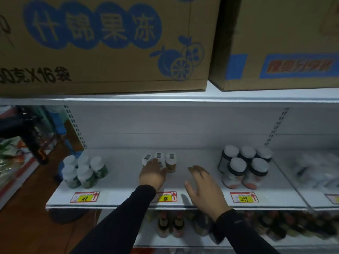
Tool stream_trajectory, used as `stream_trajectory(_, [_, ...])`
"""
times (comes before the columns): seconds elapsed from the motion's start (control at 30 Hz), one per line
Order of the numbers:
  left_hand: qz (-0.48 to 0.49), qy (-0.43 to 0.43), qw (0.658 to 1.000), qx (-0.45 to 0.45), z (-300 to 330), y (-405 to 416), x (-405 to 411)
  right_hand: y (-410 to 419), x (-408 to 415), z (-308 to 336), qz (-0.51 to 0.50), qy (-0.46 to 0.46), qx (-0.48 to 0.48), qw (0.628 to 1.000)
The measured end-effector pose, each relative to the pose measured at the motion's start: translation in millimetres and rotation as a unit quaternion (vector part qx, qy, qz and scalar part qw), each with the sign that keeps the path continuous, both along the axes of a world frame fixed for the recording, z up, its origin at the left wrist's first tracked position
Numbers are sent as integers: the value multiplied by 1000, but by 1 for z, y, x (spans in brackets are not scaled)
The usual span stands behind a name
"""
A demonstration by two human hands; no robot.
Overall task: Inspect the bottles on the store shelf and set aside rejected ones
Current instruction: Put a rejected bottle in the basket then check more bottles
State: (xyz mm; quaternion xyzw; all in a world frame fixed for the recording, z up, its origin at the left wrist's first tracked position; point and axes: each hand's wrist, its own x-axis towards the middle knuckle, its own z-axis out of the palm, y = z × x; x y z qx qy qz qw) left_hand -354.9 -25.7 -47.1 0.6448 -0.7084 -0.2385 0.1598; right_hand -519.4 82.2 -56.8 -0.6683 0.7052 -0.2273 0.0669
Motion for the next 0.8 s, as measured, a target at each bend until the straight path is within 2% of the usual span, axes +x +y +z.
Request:
stream_trajectory(0.1, [15, 58, 998, 24, -1, 4, 2, -2, -5, -2, 6, -21, 8, 1000])
stream_trajectory(0.27, [10, 156, 988, -6, 19, 15, 24, -8, 7, -2, 25, -99, 14, 995])
stream_trajectory(0.47, [8, 343, 937, 58, 40, 15, 43, -12, 34, 10, 53, -201, -11, 978])
stream_trajectory(0.63, [-16, 416, 907, 69, 55, 22, 40, -11, 49, 19, 64, -314, -14, 947])
stream_trajectory(0.8, [-21, 426, 902, 69, 60, 26, 39, -6, 57, 25, 63, -422, -16, 904])
